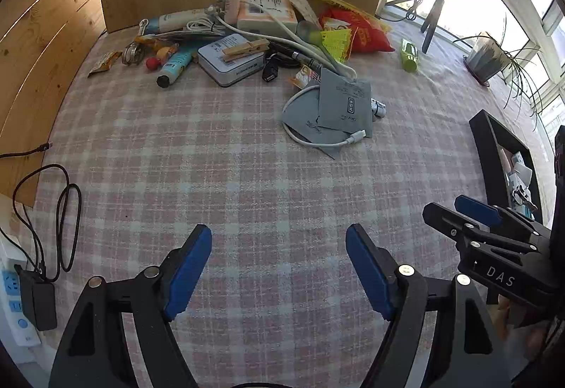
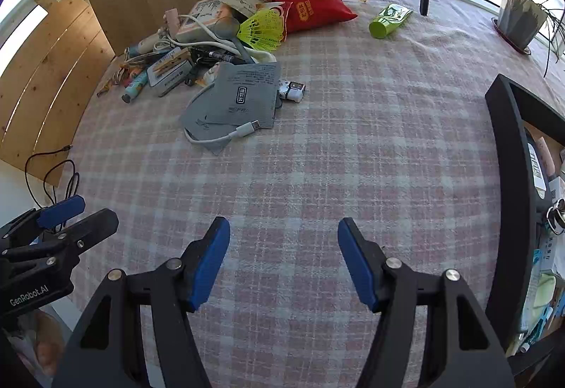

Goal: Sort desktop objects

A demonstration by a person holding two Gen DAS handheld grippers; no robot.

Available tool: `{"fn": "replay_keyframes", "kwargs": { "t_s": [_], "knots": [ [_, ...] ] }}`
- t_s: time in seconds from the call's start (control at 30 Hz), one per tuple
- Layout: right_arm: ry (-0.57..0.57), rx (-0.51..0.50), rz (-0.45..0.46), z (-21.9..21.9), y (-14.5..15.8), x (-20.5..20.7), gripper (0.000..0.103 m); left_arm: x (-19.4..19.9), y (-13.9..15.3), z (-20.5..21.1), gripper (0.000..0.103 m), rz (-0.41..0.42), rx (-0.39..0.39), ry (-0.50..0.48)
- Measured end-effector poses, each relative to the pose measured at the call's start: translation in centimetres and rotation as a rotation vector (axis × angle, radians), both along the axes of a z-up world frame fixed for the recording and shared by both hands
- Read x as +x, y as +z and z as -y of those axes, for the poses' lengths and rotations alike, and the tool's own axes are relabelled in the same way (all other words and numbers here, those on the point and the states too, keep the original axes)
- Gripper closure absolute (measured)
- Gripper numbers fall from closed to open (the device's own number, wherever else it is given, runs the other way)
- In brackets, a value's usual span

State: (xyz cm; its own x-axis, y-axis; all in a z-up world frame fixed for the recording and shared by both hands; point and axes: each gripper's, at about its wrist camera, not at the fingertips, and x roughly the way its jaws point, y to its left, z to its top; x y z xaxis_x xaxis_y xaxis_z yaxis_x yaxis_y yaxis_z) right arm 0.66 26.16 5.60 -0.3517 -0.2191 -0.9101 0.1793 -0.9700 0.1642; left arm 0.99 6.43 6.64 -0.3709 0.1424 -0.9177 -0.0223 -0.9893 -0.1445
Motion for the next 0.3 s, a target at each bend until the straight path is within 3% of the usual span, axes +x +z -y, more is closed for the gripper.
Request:
{"fn": "replay_keyframes", "kwargs": {
  "t_s": [0.17, 0.3],
  "knots": [
    [-0.004, 0.004, -0.002, 0.19, 0.06, 0.01, 0.04, 0.19, 0.4, 0.08, 0.027, -0.014, 0.024, -0.011],
    [0.001, 0.007, -0.005, 0.58, -0.1, -0.01, 0.04, 0.46, 0.71, -0.29, 0.027, -0.048, -0.015, -0.034]
  ]
}}
